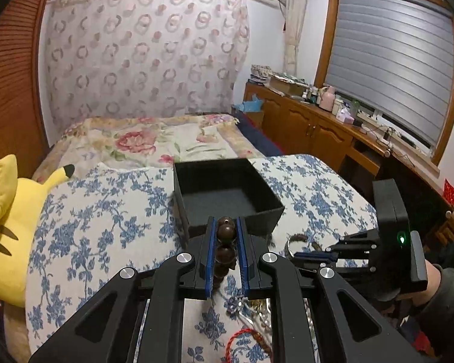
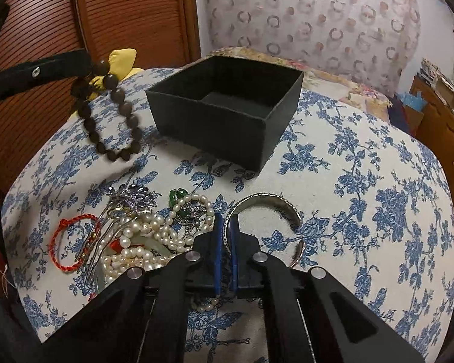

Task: Organize jewelry
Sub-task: 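Lift the bead bracelet with the left tool while the right tool grasps the silver bangle, then lower the bead bracelet into the black box with the left tool while the right tool drops the bangle in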

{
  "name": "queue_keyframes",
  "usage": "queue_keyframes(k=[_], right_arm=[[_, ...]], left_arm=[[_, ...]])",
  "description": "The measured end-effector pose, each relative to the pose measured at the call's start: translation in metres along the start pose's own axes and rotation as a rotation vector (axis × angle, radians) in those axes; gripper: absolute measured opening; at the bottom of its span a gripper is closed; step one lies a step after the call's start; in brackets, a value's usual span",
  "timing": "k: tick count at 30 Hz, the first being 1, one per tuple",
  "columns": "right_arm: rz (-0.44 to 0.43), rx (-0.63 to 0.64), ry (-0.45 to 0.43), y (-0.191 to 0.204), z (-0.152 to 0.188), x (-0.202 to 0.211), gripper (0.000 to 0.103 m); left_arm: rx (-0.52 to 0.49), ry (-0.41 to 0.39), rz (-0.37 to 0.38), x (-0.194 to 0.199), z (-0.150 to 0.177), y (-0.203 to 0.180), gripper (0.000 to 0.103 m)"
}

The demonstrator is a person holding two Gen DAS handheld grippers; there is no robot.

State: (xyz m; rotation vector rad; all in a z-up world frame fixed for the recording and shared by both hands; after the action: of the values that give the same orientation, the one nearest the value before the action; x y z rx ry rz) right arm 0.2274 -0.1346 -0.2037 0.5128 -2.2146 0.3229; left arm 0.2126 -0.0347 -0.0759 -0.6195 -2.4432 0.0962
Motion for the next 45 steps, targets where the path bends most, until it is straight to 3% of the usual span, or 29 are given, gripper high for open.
queue_keyframes(k=[19, 29, 37, 40, 45], right_arm=[[-0.012, 0.000, -0.177, -0.018, -0.066, 0.048, 0.005], [-0.039, 0.025, -0.232, -0.015, -0.100, 0.038, 0.005], [-0.045, 0.070, -0.239, -0.006, -0.117, 0.019, 0.005], [-0.046, 0.079, -0.239, -0.003, -0.119, 0.014, 0.005], [-0.058, 0.099, -0.236, 0.007, -0.125, 0.006, 0.005]], left_arm=[[-0.044, -0.075, -0.006, -0.014, -0.086, -0.005, 0.012], [-0.013, -0.011, -0.030, -0.059, -0.066, 0.015, 0.012], [0.023, 0.017, -0.052, -0.070, -0.050, 0.035, 0.013], [0.038, 0.017, -0.057, -0.068, -0.046, 0.041, 0.018], [0.048, 0.001, -0.084, -0.054, -0.038, 0.051, 0.038]])
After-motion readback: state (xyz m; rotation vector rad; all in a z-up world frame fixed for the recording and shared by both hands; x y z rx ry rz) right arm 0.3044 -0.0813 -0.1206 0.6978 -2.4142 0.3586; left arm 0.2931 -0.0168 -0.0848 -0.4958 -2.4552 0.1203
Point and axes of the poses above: each gripper's, at about its wrist camera, not at the fingertips, and x roughly against the way its jaws point, y to its left, z to its underside, the point moved 10 cm from there along -x, roughly the way its jaws point, and after that the axes turned 7 degrees about z, right-handed, at the moved point
